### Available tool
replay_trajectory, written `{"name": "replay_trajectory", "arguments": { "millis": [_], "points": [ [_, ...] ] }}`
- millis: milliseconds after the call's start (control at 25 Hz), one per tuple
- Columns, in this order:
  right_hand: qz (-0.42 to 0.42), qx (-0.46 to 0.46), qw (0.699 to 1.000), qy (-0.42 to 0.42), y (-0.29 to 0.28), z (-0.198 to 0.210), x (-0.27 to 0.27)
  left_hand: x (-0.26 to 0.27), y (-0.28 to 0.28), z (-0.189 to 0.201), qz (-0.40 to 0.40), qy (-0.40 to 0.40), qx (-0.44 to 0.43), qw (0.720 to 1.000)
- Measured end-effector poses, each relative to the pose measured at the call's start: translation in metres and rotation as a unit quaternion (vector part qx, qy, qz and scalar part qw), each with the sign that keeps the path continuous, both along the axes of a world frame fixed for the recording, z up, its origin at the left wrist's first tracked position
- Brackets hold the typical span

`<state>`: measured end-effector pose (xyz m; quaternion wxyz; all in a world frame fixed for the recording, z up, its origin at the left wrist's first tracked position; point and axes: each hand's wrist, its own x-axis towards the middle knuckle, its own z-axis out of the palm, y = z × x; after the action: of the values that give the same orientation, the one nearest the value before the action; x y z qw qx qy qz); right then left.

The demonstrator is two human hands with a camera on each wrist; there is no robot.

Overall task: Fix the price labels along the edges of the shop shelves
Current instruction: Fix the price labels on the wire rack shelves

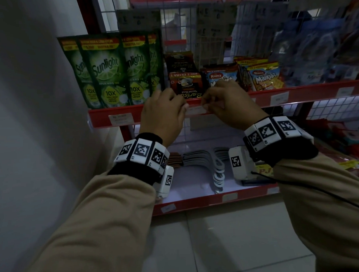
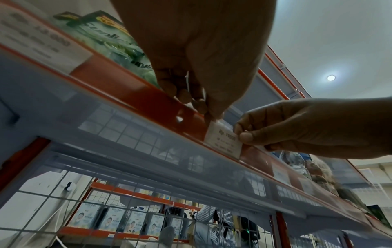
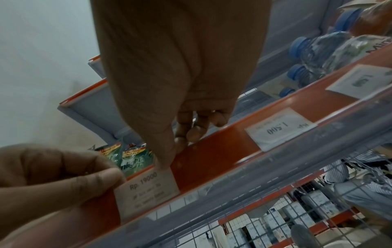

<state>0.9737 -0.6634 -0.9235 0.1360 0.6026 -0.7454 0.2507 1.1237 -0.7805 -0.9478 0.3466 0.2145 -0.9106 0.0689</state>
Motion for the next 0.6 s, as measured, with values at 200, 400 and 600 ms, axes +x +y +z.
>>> {"name": "replay_trajectory", "arguments": {
  "millis": [200,400,600],
  "points": [
    [0.017,-0.051,0.999,-0.002,0.005,-0.003,-0.003,0.002,0.005,-0.006,0.006,0.06,-0.018,0.998],
    [0.028,-0.131,0.991,0.021,0.015,-0.026,-0.005,-0.003,0.022,-0.033,0.073,0.074,-0.04,0.994],
    [0.012,-0.131,0.991,-0.003,0.04,-0.104,-0.023,-0.018,0.035,-0.079,0.053,0.053,-0.036,0.997]
  ]
}}
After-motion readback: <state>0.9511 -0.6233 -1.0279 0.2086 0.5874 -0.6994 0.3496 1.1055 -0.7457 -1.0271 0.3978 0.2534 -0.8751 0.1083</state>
